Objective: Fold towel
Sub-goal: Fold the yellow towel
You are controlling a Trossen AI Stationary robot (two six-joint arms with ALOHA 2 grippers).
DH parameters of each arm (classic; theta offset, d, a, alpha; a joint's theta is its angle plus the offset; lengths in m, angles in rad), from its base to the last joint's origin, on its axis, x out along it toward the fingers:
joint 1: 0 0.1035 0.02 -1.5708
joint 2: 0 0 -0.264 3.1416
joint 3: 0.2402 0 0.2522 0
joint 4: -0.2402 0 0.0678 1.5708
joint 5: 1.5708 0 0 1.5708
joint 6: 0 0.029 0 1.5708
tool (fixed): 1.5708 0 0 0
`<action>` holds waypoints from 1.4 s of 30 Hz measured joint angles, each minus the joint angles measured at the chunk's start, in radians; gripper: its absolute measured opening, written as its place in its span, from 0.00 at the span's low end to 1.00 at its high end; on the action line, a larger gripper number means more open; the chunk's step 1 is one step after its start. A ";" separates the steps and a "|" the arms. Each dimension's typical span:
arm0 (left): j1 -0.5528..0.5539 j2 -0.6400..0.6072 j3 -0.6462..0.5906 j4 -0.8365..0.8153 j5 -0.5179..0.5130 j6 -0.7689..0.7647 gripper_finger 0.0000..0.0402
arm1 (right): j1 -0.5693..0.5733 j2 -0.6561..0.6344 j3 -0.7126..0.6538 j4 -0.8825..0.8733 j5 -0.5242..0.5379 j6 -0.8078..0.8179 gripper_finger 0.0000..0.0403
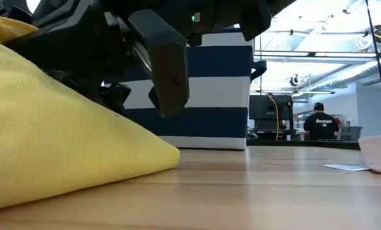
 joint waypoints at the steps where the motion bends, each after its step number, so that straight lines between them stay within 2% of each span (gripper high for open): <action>1: 0.000 0.000 0.000 0.000 0.000 0.001 0.30 | -0.003 0.000 0.001 -0.001 -0.002 0.000 0.05; 5: 0.002 0.000 0.000 0.000 0.000 0.001 0.30 | -0.027 0.000 0.004 -0.033 -0.042 0.015 0.07; 8: 0.002 0.000 0.000 -0.001 -0.003 -0.004 0.30 | -0.045 0.000 0.004 -0.056 -0.092 0.078 0.12; 18: 0.006 0.000 0.000 -0.003 -0.003 -0.002 0.30 | -0.049 0.000 0.004 -0.038 -0.107 0.155 0.52; 23: 0.007 0.000 0.000 -0.011 -0.003 -0.009 0.30 | -0.047 -0.001 0.004 -0.066 -0.071 0.193 0.63; 27: 0.005 0.000 0.000 -0.024 0.001 -0.008 0.30 | -0.035 -0.006 0.003 -0.145 0.035 0.221 0.64; 36: 0.010 0.000 0.000 -0.045 0.001 0.002 0.30 | -0.003 -0.034 0.002 -0.239 0.104 0.396 0.57; 40: 0.019 0.000 0.000 -0.037 -0.003 0.001 0.30 | 0.010 -0.046 0.003 -0.230 0.093 0.481 0.54; 42: 0.019 0.000 0.000 -0.037 -0.003 -0.002 0.30 | 0.011 -0.047 0.003 -0.250 0.040 0.549 0.53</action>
